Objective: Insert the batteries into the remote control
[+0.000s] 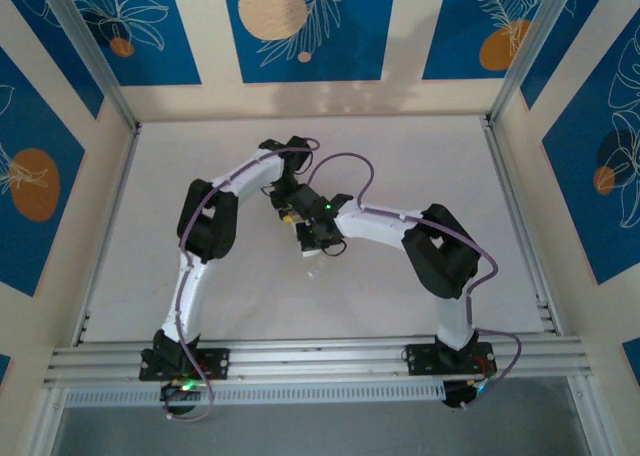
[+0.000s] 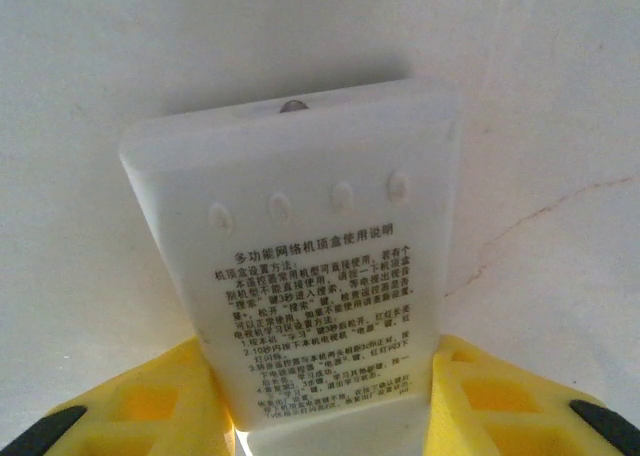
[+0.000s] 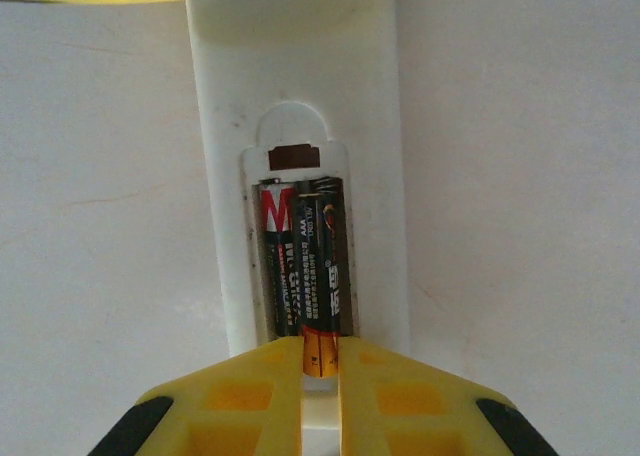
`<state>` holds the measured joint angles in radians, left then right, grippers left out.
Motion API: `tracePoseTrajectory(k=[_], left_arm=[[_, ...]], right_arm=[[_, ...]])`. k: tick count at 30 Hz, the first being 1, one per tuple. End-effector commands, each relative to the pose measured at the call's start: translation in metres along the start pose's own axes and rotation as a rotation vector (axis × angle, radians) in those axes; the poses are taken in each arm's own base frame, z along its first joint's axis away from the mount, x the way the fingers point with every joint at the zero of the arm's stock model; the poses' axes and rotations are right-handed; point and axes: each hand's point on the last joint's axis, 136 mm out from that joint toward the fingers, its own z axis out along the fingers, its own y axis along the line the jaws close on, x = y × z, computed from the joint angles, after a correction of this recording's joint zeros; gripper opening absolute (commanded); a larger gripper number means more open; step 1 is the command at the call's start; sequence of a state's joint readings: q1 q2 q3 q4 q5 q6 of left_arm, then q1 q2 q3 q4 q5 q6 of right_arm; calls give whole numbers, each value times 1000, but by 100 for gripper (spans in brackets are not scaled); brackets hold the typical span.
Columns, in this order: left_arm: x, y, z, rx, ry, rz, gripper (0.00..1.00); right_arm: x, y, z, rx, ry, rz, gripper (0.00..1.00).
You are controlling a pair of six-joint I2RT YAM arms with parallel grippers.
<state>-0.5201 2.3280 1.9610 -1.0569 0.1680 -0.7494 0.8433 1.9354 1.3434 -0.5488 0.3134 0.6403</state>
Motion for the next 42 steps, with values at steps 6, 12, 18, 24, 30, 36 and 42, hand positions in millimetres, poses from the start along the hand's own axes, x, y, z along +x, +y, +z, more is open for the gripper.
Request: tracePoseTrajectory(k=[6, 12, 18, 24, 30, 36, 42], left_arm=[[8, -5, -2, 10, 41, 8, 31], [8, -5, -2, 12, 42, 9, 30], [8, -6, -4, 17, 42, 11, 30], [9, -7, -4, 25, 43, 11, 29], [7, -5, -2, 15, 40, 10, 29], [8, -4, 2, 7, 45, 3, 29], [5, -7, -4, 17, 31, 6, 34]], right_arm=[[10, -10, 12, 66, 40, -48, 14], [6, -8, 17, 66, 41, -53, 14], [12, -13, 33, 97, 78, -63, 13], [16, -15, 33, 106, 93, -79, 12], [-8, 6, -10, 10, 15, -60, 15], [-25, 9, -41, -17, -41, -56, 22], [-27, 6, -73, -52, -103, -19, 21]])
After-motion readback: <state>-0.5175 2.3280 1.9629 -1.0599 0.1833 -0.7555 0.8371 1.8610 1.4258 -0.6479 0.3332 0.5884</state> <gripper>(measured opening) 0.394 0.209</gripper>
